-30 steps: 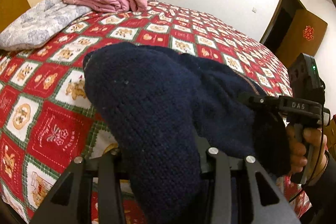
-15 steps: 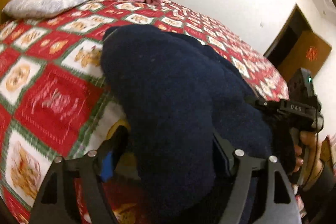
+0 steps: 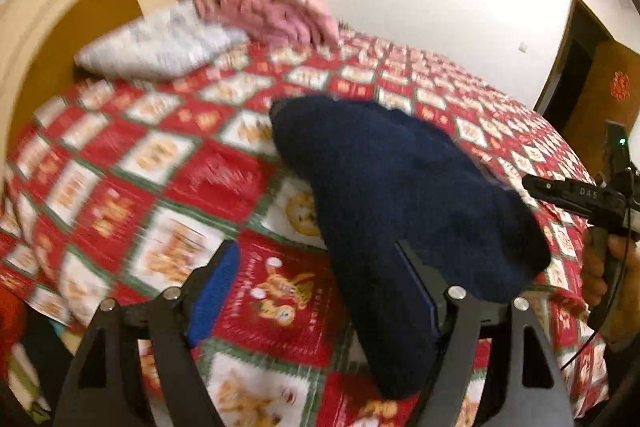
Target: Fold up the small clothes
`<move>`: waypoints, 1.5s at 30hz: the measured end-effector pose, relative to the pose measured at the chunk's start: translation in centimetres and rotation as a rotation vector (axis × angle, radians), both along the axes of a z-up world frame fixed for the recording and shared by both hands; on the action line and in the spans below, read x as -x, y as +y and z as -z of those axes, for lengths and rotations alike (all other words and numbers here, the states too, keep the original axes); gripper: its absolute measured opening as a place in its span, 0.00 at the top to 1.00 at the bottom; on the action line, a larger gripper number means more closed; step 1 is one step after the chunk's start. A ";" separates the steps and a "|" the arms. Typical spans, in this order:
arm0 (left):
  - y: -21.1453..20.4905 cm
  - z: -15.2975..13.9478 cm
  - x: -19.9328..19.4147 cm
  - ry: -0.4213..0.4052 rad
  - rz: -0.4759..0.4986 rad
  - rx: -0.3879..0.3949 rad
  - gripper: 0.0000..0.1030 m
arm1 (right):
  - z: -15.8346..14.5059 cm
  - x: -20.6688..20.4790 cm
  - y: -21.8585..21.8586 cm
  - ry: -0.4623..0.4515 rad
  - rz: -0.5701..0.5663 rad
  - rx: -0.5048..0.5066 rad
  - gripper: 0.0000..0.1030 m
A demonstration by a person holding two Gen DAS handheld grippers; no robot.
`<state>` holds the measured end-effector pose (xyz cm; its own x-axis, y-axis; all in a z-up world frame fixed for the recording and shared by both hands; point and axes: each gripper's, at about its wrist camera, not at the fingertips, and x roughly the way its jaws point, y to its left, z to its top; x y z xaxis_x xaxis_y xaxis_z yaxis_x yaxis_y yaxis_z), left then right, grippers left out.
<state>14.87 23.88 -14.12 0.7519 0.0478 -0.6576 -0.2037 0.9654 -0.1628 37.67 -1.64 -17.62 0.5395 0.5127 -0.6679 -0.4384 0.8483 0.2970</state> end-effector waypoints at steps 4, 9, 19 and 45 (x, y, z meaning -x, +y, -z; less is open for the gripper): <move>-0.7 -3.1 3.0 -0.062 -0.009 -0.017 0.21 | -4.3 5.9 -0.1 -0.148 0.011 0.021 0.46; -2.1 -6.2 5.1 -0.140 0.023 -0.050 0.16 | -8.7 12.1 -0.3 -0.270 -0.008 0.008 0.40; -3.1 -9.7 7.7 -0.246 0.043 -0.074 0.11 | -12.3 18.5 0.5 -0.352 -0.047 -0.009 0.40; -4.2 -10.0 8.7 -0.256 0.041 -0.081 0.00 | -12.6 21.5 1.0 -0.393 -0.045 0.007 0.39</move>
